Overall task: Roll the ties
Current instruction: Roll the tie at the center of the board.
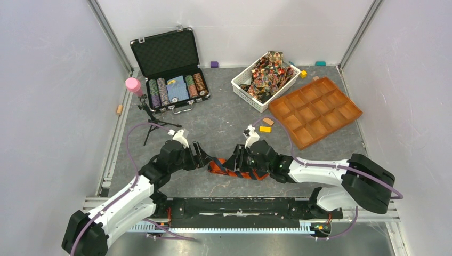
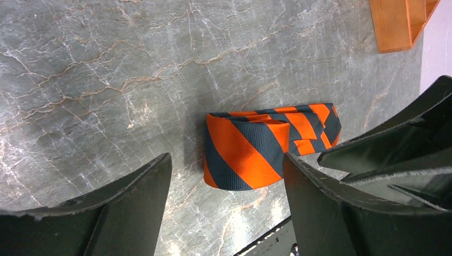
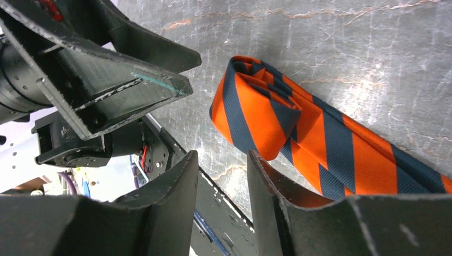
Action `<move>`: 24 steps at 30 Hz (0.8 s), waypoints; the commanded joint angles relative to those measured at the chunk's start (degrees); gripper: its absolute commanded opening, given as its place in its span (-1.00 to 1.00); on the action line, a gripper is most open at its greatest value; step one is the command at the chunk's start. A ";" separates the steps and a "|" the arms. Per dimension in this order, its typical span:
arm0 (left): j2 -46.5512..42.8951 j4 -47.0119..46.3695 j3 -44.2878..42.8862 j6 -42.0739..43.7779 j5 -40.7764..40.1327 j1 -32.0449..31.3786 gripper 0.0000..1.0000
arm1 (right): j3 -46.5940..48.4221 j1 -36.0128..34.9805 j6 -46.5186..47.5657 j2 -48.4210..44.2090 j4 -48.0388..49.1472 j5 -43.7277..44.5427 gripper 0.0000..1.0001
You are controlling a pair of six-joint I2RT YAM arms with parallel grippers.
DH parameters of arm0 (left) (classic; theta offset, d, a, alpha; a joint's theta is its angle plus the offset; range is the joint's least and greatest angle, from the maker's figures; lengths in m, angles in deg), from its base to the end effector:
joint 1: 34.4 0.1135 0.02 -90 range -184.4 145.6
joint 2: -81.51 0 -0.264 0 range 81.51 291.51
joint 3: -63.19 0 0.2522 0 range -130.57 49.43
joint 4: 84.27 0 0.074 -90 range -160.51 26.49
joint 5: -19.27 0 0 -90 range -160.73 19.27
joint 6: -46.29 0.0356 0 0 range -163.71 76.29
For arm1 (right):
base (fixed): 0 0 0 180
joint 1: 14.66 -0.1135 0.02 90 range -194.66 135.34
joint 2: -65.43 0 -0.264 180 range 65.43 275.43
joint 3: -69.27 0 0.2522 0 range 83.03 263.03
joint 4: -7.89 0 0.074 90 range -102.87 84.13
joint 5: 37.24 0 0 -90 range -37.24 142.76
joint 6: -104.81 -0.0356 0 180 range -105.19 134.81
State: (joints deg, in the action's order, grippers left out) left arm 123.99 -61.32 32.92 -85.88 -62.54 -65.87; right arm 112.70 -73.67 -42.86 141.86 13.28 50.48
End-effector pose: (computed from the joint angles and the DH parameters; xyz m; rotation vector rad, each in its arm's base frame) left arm 0.1348 -0.0884 0.1755 -0.1303 2.3140 -0.8528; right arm 0.1361 0.2293 0.1820 -0.0551 2.3193 1.2198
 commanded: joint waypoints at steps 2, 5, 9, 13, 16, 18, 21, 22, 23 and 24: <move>0.79 -4.50 0.95 -1.85 2.68 0.26 0.61 | -1.06 1.38 -1.72 1.64 4.76 0.86 -0.21; 1.50 -6.00 1.21 -2.25 3.90 0.25 0.57 | -1.02 1.65 -1.66 2.96 5.63 0.10 -0.34; 3.32 -7.72 1.22 -2.26 5.60 0.23 0.54 | -0.93 1.65 -1.83 4.63 6.29 -0.76 -0.38; 4.92 -8.91 1.57 -2.06 6.48 0.20 0.53 | -0.81 1.69 -1.69 5.92 6.68 -0.79 -0.40; 5.79 -10.05 2.04 -2.04 6.91 0.25 0.51 | -0.58 1.74 -1.59 7.03 7.05 -0.92 -0.46; 6.03 -10.40 2.36 -2.04 7.15 0.23 0.51 | -0.56 1.70 -1.53 7.74 7.68 -1.22 -0.51; 5.90 -10.47 2.71 -2.04 7.20 0.17 0.49 | -0.54 1.70 -1.70 8.92 8.60 -1.83 -0.56; 5.86 -10.44 2.88 -2.06 7.20 0.19 0.49 | -0.58 1.70 -1.79 9.22 8.94 -2.07 -0.57; 5.85 -10.42 3.02 -2.12 7.27 0.24 0.49 | -0.58 1.76 -1.90 9.63 9.33 -2.31 -0.58; 5.73 -10.51 3.13 -2.20 7.28 0.25 0.49 | -0.62 1.70 -1.99 9.98 9.61 -2.58 -0.59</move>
State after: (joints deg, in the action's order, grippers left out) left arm 129.94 -68.99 35.61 -86.82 -56.82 -65.87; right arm 111.87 -72.16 -44.12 150.49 18.81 48.93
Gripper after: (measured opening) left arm 0.750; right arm 0.217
